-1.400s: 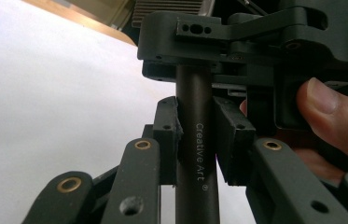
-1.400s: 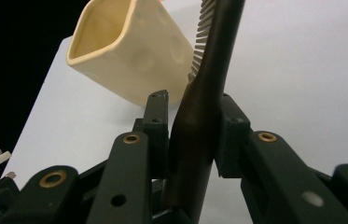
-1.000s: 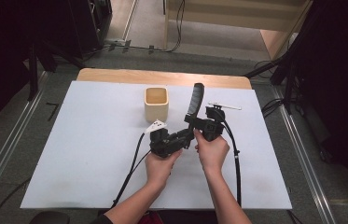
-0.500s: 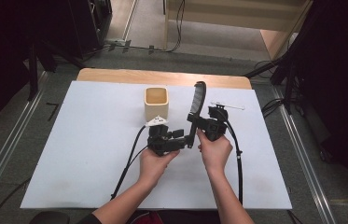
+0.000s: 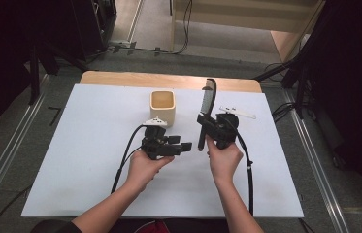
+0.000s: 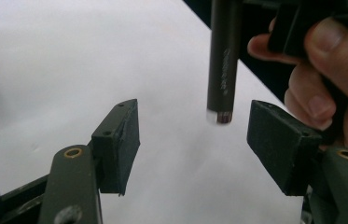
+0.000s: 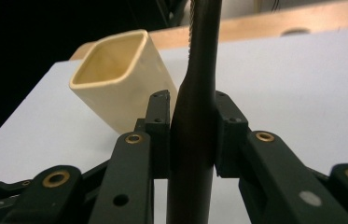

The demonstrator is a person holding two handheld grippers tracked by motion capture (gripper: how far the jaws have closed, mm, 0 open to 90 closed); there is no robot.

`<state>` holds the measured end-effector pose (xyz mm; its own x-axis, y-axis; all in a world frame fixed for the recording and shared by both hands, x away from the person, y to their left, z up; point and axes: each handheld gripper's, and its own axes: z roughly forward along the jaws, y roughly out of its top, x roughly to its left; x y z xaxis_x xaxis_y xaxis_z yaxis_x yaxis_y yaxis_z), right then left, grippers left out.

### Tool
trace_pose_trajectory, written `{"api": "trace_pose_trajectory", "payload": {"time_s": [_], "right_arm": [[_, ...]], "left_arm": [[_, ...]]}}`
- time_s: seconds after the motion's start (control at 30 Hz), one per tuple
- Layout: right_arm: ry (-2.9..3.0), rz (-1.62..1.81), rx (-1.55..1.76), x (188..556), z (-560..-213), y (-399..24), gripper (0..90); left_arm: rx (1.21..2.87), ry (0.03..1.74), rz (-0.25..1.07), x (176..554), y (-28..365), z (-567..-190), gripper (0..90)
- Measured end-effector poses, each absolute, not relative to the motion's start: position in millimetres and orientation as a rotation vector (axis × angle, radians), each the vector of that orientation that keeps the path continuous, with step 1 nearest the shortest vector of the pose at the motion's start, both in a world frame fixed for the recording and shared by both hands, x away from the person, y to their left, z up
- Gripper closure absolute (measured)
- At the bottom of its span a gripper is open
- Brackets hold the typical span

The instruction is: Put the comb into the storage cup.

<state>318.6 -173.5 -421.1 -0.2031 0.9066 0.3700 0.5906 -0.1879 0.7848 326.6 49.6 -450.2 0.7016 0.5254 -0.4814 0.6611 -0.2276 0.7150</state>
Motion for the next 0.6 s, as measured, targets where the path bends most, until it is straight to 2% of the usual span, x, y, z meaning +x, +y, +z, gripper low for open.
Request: {"api": "trace_pose_trajectory", "payload": {"time_s": [0.6], "right_arm": [[1.641,1.387,1.477,304.1,-422.5,-148.8,70.0]], "left_arm": [[2.037,0.887,-0.129,324.9,89.4,-444.9,33.4]]}}
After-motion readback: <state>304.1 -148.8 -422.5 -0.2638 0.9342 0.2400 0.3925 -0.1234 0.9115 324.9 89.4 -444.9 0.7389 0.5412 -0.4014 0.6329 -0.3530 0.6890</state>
